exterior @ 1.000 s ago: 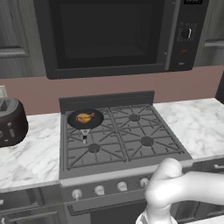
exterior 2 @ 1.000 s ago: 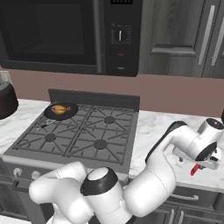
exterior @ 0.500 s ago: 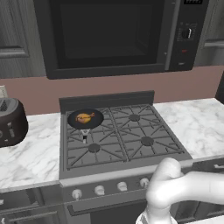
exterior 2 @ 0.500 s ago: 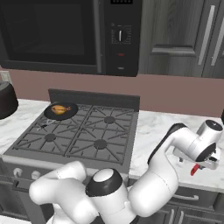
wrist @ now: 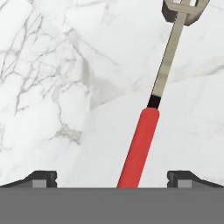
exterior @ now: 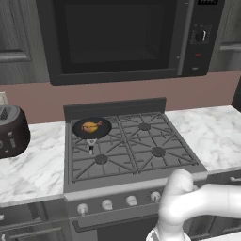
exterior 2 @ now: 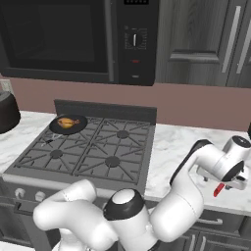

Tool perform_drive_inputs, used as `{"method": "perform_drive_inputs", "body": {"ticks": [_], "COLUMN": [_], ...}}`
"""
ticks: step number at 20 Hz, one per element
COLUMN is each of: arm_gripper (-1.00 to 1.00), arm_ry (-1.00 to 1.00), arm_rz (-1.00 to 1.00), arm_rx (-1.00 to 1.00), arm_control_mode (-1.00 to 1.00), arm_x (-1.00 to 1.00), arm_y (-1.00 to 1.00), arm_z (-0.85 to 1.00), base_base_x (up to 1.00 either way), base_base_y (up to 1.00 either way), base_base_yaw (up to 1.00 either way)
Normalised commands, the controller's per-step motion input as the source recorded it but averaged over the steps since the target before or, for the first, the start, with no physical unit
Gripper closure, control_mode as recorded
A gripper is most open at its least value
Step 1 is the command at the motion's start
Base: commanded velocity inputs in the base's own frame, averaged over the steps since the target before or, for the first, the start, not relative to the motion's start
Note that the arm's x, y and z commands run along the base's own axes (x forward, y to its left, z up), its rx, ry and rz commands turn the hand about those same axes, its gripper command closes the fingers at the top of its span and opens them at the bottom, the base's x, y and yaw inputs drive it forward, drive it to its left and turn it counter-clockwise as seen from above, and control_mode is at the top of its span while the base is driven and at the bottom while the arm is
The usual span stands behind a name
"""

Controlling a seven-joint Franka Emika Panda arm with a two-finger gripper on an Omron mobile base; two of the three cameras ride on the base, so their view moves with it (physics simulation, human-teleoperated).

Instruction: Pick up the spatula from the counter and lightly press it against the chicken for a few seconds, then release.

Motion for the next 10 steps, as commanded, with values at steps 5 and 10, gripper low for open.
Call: {"method": "perform_drive_inputs", "body": {"ticks": [5, 10], "arm_gripper": [-1.00, -1.00], "arm_ry": [0.00, 0.01], "arm_rz": [0.00, 0.00], "arm_rx": [0.00, 0.00], "arm_control_mode": [-1.00, -1.00], "arm_x": [0.13, 0.13], "arm_y": [-0.18, -0.16], "arm_z": [-0.12, -0.13], "base_base_x": [0.00, 0.00], "base_base_y": [0.00, 0.00], "base_base_yaw": [0.00, 0.00]}}
